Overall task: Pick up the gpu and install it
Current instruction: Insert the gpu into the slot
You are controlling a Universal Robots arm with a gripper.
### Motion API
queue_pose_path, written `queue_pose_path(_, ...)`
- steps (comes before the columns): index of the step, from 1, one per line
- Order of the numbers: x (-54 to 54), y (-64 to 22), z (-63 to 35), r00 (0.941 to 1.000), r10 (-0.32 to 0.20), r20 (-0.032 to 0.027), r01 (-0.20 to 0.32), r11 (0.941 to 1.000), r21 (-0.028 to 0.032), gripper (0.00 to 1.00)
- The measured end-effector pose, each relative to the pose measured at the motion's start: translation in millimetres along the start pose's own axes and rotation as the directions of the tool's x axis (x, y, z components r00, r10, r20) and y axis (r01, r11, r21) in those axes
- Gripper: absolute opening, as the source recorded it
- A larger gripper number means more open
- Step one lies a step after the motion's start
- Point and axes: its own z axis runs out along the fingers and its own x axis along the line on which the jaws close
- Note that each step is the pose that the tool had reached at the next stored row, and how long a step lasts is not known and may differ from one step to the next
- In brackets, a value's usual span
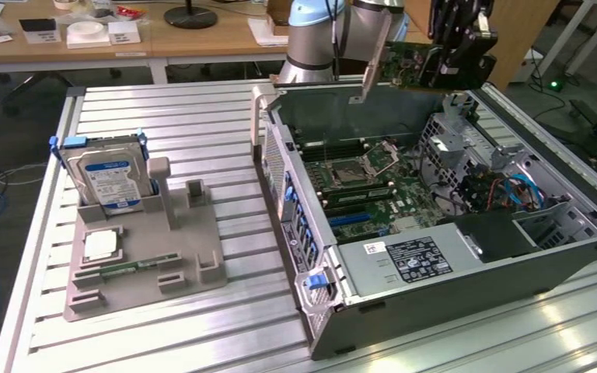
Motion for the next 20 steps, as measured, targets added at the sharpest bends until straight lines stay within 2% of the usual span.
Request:
queue_pose_path(1,0.0,0.0,0.3,1.0000,-0.007,0.0017,0.007,1.0000,0.0063,0.28)
queue_pose_path(3,0.0,0.0,1.0,0.9997,-0.023,0.0043,0.023,0.9997,0.0124,0.28)
queue_pose_path(13,0.4,0.2,2.8,0.9916,-0.129,0.0127,0.129,0.9916,0.0101,0.28)
queue_pose_path(16,0.9,0.1,3.3,0.9889,-0.148,0.0141,0.147,0.9890,0.0096,0.28)
queue_pose_path(20,1.1,0.3,6.5,0.9887,-0.149,0.0141,0.149,0.9888,0.0081,0.28)
